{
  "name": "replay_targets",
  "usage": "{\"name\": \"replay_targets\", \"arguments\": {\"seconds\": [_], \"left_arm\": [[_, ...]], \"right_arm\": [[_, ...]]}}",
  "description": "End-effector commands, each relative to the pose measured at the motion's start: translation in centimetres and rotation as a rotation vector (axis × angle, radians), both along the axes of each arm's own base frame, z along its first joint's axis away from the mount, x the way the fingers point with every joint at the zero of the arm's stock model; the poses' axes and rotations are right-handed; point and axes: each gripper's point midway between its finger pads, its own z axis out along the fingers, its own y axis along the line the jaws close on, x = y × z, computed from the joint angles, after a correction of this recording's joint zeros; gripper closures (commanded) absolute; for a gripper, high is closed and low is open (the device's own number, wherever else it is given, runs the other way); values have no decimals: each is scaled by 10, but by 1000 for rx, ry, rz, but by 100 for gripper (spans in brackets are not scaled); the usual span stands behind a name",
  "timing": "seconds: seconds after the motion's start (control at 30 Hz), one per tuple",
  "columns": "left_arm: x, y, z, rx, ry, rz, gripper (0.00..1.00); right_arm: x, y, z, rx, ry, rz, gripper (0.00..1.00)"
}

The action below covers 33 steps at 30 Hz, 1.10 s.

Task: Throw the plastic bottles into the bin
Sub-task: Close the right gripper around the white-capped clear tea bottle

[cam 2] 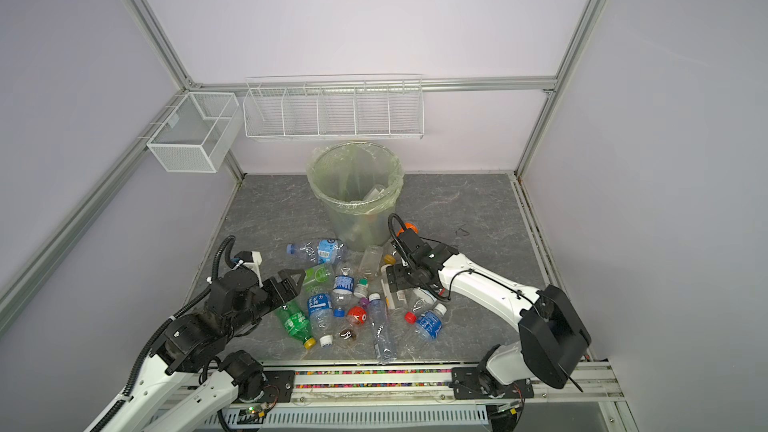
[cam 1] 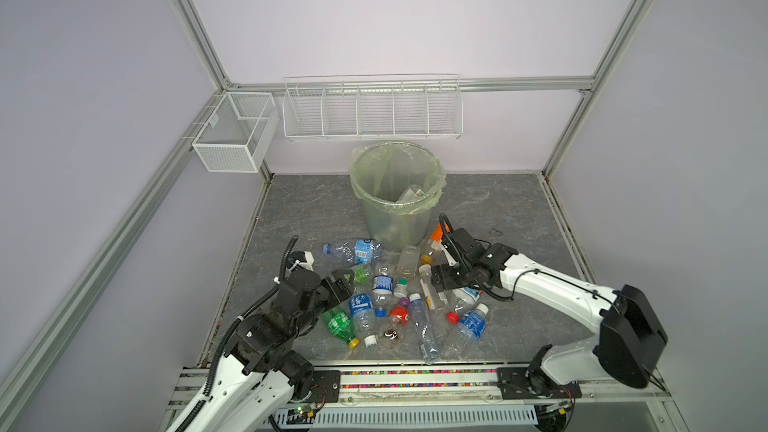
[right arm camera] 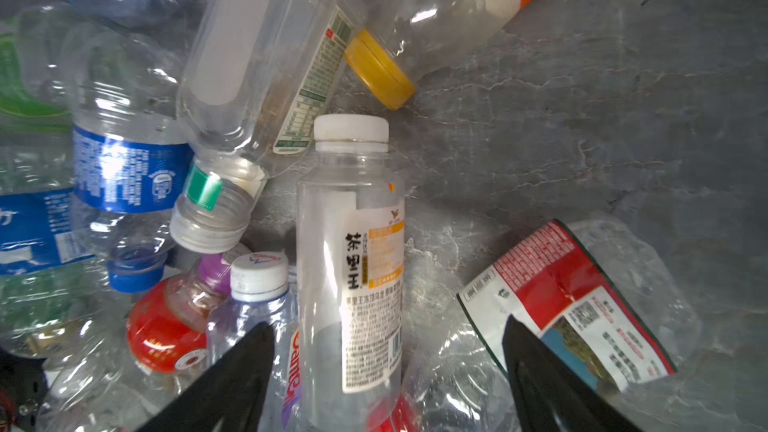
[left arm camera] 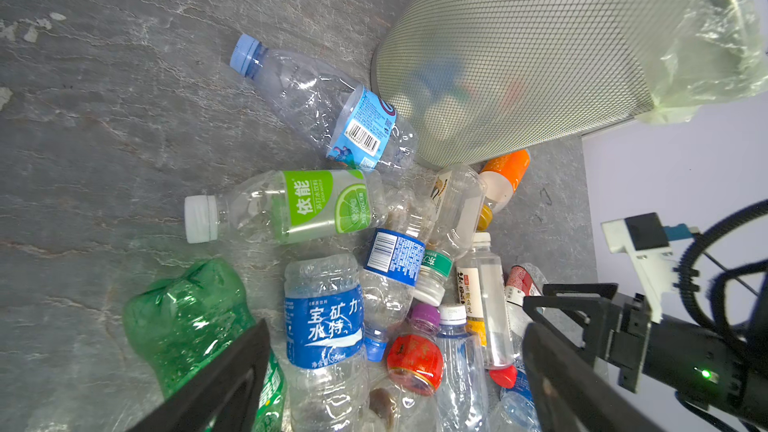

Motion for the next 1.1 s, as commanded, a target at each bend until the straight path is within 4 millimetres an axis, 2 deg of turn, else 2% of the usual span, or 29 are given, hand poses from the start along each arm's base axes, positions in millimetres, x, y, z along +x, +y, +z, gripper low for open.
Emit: {"name": "replay_targets", "arguments": {"seconds": [0.0, 0.17, 0.37, 0.6, 0.9, 1.07], "left_arm": [[-2, 3, -3, 5, -5, 5, 6], [-5, 6, -5, 7, -4, 9, 6], [-6, 7, -4, 6, -8, 13, 6], [-9, 12, -4, 11, -14, 21, 6], [-10, 12, -3, 5, -17, 22, 6], [-10, 13, -2, 4, -18, 22, 6]], "right_arm": [[2, 16, -7, 10, 15, 8, 18], [-1, 29, -23, -16, 42, 31, 26], [1, 35, -41, -52, 67, 25, 29], [3, 31, -54, -93, 85, 8, 46], [1, 27, -46, -90, 70, 0, 66], [1, 25, -29, -70, 44, -3, 67]]}}
